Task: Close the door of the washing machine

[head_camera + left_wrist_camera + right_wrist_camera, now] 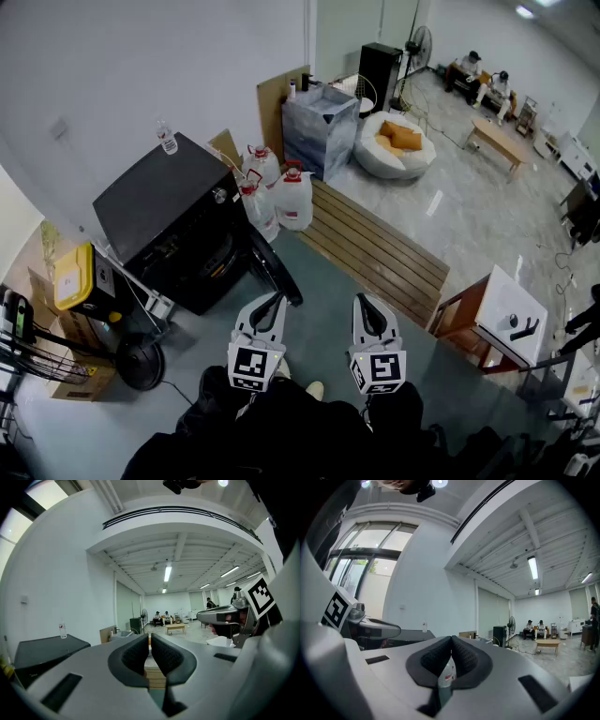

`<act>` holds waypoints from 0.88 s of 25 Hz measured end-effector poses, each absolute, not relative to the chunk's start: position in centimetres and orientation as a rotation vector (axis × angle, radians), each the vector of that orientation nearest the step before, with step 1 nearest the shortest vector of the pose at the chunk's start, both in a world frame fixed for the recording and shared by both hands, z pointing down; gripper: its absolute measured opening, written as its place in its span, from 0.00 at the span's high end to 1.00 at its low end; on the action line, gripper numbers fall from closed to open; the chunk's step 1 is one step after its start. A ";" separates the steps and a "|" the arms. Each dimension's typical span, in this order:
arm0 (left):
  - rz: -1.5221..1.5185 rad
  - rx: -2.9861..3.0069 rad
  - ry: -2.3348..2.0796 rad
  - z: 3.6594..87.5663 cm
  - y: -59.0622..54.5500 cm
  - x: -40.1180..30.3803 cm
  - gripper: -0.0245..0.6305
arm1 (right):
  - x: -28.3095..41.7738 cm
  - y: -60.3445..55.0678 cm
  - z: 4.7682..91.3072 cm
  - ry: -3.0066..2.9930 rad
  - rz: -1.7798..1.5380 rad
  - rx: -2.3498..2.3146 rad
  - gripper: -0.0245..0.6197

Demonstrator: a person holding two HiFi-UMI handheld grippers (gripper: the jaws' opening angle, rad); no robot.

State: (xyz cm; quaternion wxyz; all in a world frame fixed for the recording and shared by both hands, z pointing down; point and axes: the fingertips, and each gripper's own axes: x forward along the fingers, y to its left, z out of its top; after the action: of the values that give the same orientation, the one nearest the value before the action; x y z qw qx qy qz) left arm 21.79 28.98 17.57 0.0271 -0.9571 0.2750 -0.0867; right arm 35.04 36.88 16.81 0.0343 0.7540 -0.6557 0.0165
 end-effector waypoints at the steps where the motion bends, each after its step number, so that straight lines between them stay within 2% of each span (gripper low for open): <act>1: -0.271 -2.958 0.845 17.6 28.6 21.9 0.91 | 35.1 36.5 16.8 -2.015 0.051 2.321 0.94; 22: -0.286 -3.003 0.766 17.4 12.7 21.1 0.91 | 34.4 20.8 15.7 -1.939 0.066 2.369 0.94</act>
State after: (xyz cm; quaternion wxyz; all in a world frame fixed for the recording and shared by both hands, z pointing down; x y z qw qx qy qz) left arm 21.07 12.73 17.38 0.0147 -0.9648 0.2460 -0.0919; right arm 34.38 20.78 15.74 0.0398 0.7730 -0.6328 0.0214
